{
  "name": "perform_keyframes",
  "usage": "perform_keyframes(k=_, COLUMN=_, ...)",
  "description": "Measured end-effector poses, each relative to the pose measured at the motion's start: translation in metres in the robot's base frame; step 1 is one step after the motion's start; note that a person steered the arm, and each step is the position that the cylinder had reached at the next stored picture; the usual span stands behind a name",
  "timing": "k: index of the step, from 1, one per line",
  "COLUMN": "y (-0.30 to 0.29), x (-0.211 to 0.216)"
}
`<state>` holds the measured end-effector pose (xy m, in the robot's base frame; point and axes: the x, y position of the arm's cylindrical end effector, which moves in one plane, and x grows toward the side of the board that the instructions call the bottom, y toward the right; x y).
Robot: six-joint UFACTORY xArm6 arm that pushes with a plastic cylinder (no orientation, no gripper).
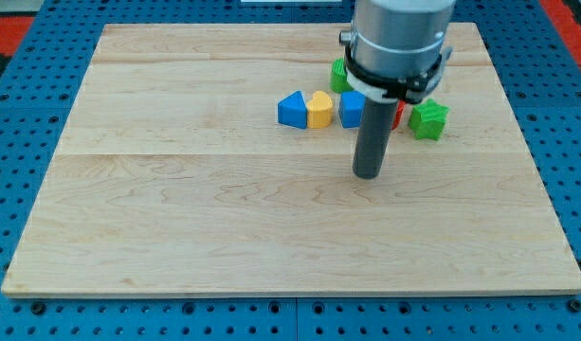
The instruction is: Move the red circle along with the red star and yellow hexagon slightly up
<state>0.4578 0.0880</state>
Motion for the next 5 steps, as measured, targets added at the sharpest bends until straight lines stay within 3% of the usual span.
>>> perform_keyframes(k=1, y=0.032, x=-0.027)
perform_keyframes(k=5, y=0.037, x=-0.129)
